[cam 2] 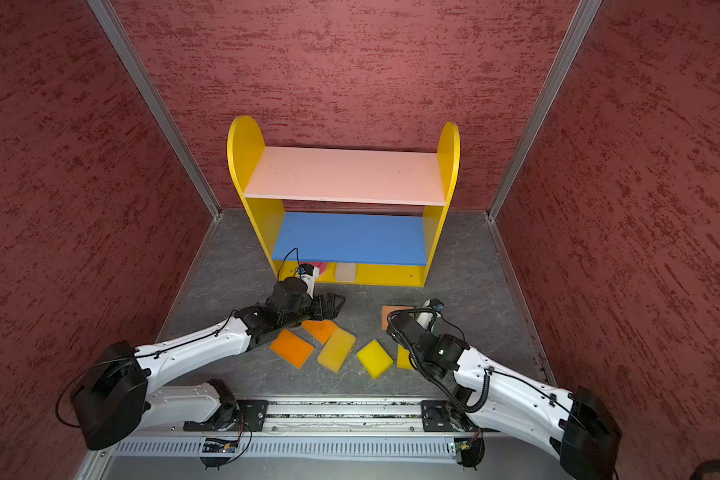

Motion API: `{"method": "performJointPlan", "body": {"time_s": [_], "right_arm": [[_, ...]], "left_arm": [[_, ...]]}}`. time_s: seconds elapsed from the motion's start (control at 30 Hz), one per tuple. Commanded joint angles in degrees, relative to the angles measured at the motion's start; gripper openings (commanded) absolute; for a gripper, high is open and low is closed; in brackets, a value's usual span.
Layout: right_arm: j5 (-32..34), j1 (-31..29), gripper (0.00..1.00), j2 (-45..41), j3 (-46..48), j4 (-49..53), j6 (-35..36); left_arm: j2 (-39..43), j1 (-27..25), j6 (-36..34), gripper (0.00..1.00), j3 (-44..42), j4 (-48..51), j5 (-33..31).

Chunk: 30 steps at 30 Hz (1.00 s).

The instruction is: Place and organize the cleaning sponges onto the shelf

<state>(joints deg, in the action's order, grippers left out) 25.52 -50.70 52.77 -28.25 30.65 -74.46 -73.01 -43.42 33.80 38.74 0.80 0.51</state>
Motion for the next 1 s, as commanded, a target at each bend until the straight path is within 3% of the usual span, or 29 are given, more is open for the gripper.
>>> {"method": "performJointPlan", "body": {"time_s": [0.0,0.17,0.47,0.73,0.97], "right_arm": [[1.08,0.81,0.99,1.70,0.26,-4.58,-0.05],[-1.75,2.66,0.98,4.71,0.77,-10.89,2.80],[-8.35,6.22,0.71,4.44,5.38,-21.06,0.85],[-9.72,6.43,0.70,3.09,2.68,-12.92,0.89],[-13.83,8.07,0.62,6.29,5.68,-19.53,-1.80]], "left_arm": [[-1.43,-0.17,-1.13,0.99,1.98,-1.33,1.42],[-2.57,-0.17,-0.47,0.99,2.65,-1.57,1.83],[-2.78,0.00,-0.08,0.99,2.76,-1.44,0.10],[-5.65,-0.17,0.30,0.99,4.15,-1.91,0.22],[-7.13,-0.18,0.65,0.99,4.94,-2.14,1.13]]}}
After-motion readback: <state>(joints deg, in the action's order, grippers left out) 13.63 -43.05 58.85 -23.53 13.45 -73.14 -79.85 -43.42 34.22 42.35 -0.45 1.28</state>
